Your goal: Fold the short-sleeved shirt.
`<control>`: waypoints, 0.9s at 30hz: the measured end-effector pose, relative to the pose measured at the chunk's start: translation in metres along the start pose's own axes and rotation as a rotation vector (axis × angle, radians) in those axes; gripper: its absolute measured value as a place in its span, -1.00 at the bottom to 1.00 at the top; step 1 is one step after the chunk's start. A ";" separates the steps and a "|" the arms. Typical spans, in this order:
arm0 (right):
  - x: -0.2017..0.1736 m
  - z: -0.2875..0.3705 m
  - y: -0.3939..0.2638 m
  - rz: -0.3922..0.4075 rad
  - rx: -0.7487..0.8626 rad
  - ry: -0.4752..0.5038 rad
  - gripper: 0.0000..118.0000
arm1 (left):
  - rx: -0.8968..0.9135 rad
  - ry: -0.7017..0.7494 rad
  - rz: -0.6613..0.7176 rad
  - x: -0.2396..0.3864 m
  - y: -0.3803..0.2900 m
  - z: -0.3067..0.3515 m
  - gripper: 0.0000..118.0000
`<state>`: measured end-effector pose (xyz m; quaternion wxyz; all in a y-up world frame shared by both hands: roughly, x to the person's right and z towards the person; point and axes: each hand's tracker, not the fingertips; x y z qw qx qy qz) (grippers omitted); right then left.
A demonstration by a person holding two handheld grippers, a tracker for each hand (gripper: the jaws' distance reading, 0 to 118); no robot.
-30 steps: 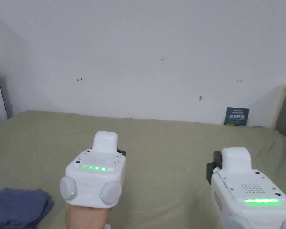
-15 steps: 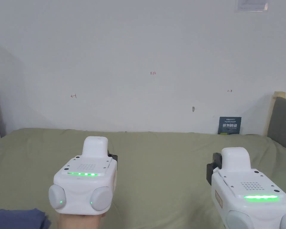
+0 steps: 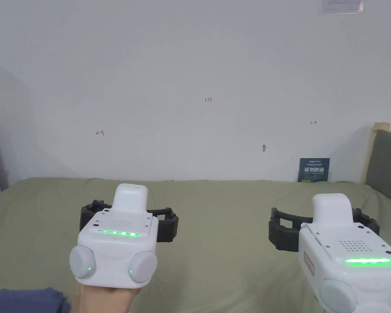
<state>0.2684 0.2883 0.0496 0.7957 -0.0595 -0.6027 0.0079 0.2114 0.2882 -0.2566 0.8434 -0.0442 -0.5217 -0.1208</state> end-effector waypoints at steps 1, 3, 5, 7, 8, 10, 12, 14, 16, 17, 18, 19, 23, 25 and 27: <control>-0.007 -0.009 -0.005 0.004 -0.004 0.004 1.00 | -0.013 -0.013 0.009 -0.001 0.000 -0.002 1.00; -0.009 -0.012 -0.006 0.013 -0.011 0.007 1.00 | -0.072 -0.100 0.079 -0.004 0.001 -0.004 1.00; -0.009 -0.011 -0.007 0.010 -0.025 0.019 1.00 | -0.133 -0.190 0.115 -0.008 0.004 -0.003 1.00; -0.009 -0.012 -0.008 -0.002 -0.024 0.025 1.00 | -0.131 -0.181 0.119 -0.007 0.004 -0.002 1.00; -0.009 -0.013 -0.009 -0.005 -0.023 0.027 1.00 | -0.134 -0.174 0.106 -0.005 0.004 0.001 1.00; -0.011 -0.012 -0.009 -0.002 -0.031 0.032 1.00 | -0.121 -0.178 0.082 -0.004 0.005 0.004 1.00; -0.013 -0.012 -0.009 0.008 -0.029 0.038 1.00 | -0.101 -0.182 0.075 -0.004 0.006 0.008 1.00; -0.016 -0.010 -0.008 0.016 -0.023 0.037 1.00 | -0.100 -0.155 0.075 -0.003 0.011 0.010 1.00; -0.016 -0.009 -0.007 0.010 -0.020 0.039 1.00 | -0.100 -0.156 0.070 -0.004 0.014 0.011 1.00; -0.016 -0.009 -0.006 0.006 -0.018 0.037 1.00 | -0.097 -0.162 0.070 -0.005 0.013 0.012 1.00; -0.016 -0.008 -0.006 0.003 -0.017 0.036 1.00 | -0.094 -0.171 0.074 -0.007 0.012 0.012 1.00; -0.015 -0.008 -0.005 0.002 -0.020 0.034 1.00 | -0.096 -0.176 0.075 -0.008 0.012 0.013 1.00; -0.015 -0.009 -0.007 0.009 -0.029 0.035 1.00 | -0.111 -0.161 0.089 -0.012 0.013 0.012 1.00; -0.016 -0.010 -0.008 0.010 -0.038 0.037 1.00 | -0.166 -0.158 0.111 -0.015 0.016 0.010 1.00; -0.016 -0.010 -0.009 0.005 -0.041 0.045 1.00 | -0.182 -0.143 0.161 -0.017 0.018 0.009 1.00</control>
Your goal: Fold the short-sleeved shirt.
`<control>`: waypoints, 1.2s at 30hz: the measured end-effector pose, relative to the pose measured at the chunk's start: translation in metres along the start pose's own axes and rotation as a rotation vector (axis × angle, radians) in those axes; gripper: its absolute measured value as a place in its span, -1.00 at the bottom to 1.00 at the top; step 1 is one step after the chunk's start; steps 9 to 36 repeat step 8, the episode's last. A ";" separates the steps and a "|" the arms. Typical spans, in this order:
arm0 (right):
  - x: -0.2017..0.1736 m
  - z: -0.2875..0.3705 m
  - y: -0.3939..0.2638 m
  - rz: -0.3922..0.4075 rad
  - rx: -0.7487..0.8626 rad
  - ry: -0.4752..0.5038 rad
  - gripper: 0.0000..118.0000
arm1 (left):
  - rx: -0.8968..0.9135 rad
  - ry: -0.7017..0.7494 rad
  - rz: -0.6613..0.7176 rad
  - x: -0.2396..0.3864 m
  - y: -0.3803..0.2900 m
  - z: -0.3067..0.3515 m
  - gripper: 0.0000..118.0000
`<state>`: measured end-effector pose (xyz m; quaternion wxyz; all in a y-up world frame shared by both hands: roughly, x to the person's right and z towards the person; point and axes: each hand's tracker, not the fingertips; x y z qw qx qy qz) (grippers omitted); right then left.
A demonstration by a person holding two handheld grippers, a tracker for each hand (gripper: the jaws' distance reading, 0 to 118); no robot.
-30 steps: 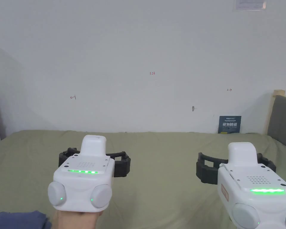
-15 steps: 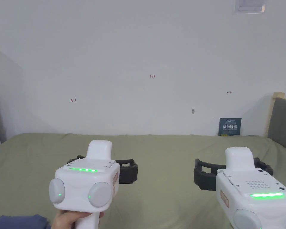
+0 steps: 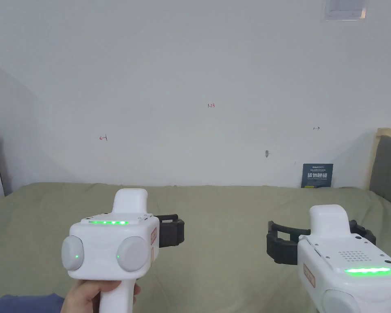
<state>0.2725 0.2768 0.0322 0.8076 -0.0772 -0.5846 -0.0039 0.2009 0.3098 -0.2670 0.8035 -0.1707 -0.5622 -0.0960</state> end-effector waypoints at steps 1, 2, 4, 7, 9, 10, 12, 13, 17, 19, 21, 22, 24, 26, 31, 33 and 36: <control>-0.001 0.000 0.000 -0.001 -0.001 0.001 1.00 | 0.018 -0.016 0.022 -0.002 0.001 0.001 1.00; -0.001 0.001 0.000 -0.002 -0.001 0.002 1.00 | 0.077 -0.058 0.054 -0.004 0.000 0.004 1.00; -0.002 0.002 0.001 -0.001 0.000 0.007 1.00 | 0.083 -0.054 0.041 -0.002 -0.003 0.011 1.00; -0.002 0.000 0.002 0.003 -0.002 0.007 1.00 | 0.068 -0.027 -0.032 0.003 -0.007 0.007 1.00; -0.002 0.001 0.003 0.002 -0.003 0.004 1.00 | 0.085 -0.007 -0.053 0.004 -0.009 0.007 1.00; -0.002 0.001 0.003 0.002 -0.003 0.004 1.00 | 0.085 -0.007 -0.053 0.004 -0.009 0.007 1.00; -0.002 0.001 0.003 0.002 -0.003 0.004 1.00 | 0.085 -0.007 -0.053 0.004 -0.009 0.007 1.00; -0.002 0.001 0.003 0.002 -0.003 0.004 1.00 | 0.085 -0.007 -0.053 0.004 -0.009 0.007 1.00; -0.002 0.001 0.003 0.002 -0.003 0.004 1.00 | 0.085 -0.007 -0.053 0.004 -0.009 0.007 1.00; -0.002 0.001 0.003 0.002 -0.003 0.004 1.00 | 0.085 -0.007 -0.053 0.004 -0.009 0.007 1.00; -0.002 0.001 0.003 0.002 -0.003 0.004 1.00 | 0.085 -0.007 -0.053 0.004 -0.009 0.007 1.00; -0.002 0.001 0.003 0.002 -0.003 0.004 1.00 | 0.085 -0.007 -0.053 0.004 -0.009 0.007 1.00; -0.002 0.001 0.003 0.002 -0.003 0.004 1.00 | 0.085 -0.007 -0.053 0.004 -0.009 0.007 1.00; -0.002 0.001 0.003 0.002 -0.003 0.004 1.00 | 0.085 -0.007 -0.053 0.004 -0.009 0.007 1.00; -0.002 0.001 0.003 0.002 -0.003 0.004 1.00 | 0.085 -0.007 -0.053 0.004 -0.009 0.007 1.00; -0.002 0.001 0.003 0.002 -0.003 0.004 1.00 | 0.085 -0.007 -0.053 0.004 -0.009 0.007 1.00; -0.002 0.001 0.003 0.002 -0.003 0.004 1.00 | 0.085 -0.007 -0.053 0.004 -0.009 0.007 1.00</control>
